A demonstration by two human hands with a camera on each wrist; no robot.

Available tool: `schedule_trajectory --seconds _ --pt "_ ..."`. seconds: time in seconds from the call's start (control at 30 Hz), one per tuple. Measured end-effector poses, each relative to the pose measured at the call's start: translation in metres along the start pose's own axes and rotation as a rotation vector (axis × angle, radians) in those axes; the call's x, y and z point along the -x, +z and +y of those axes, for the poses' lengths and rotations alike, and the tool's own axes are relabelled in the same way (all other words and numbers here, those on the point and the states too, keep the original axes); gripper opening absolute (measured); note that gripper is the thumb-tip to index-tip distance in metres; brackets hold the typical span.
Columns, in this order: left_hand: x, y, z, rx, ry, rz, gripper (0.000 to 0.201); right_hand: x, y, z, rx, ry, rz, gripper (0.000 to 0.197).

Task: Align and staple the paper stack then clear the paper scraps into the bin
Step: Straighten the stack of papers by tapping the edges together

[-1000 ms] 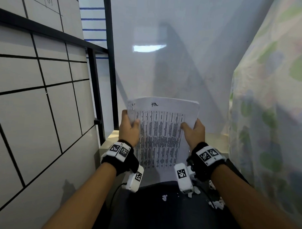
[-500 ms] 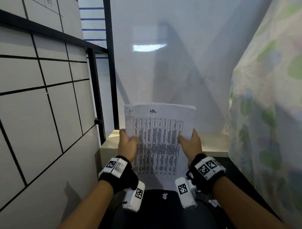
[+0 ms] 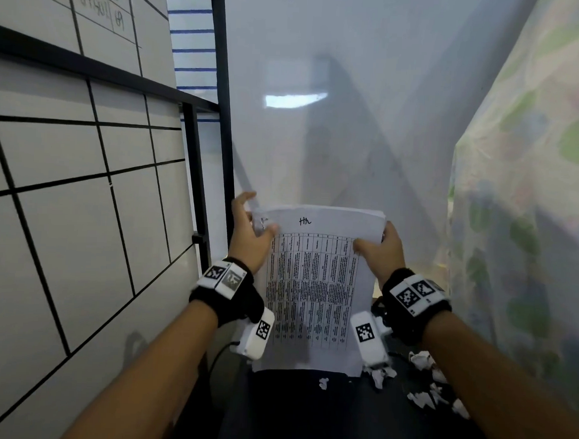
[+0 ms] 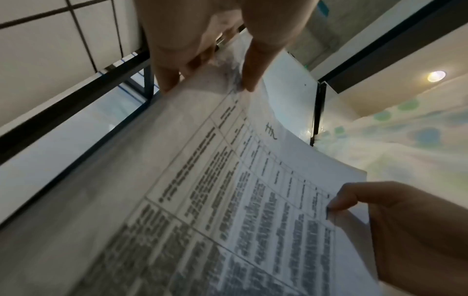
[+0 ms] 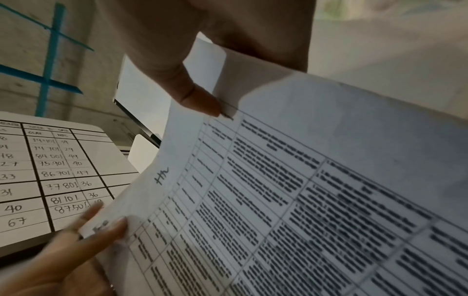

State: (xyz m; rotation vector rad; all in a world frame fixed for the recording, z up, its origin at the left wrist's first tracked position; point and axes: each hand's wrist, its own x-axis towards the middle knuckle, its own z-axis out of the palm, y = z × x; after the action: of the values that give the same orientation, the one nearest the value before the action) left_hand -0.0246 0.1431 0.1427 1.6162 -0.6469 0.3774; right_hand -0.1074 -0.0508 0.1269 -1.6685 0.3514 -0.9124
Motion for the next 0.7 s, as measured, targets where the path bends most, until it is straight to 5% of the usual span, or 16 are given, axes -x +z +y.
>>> schedule_trajectory --seconds 0.13,0.37,0.7 --pt "-0.002 -0.005 0.003 -0.291 0.228 -0.029 0.039 -0.004 -0.002 -0.002 -0.007 0.007 0.015 0.039" --pt "-0.007 -0.009 0.001 -0.259 0.196 0.05 0.009 -0.003 -0.005 0.001 -0.02 -0.041 -0.016 0.037" --pt "-0.015 -0.014 -0.003 -0.17 0.07 0.025 0.04 0.002 -0.016 0.015 0.076 -0.156 -0.038 0.034"
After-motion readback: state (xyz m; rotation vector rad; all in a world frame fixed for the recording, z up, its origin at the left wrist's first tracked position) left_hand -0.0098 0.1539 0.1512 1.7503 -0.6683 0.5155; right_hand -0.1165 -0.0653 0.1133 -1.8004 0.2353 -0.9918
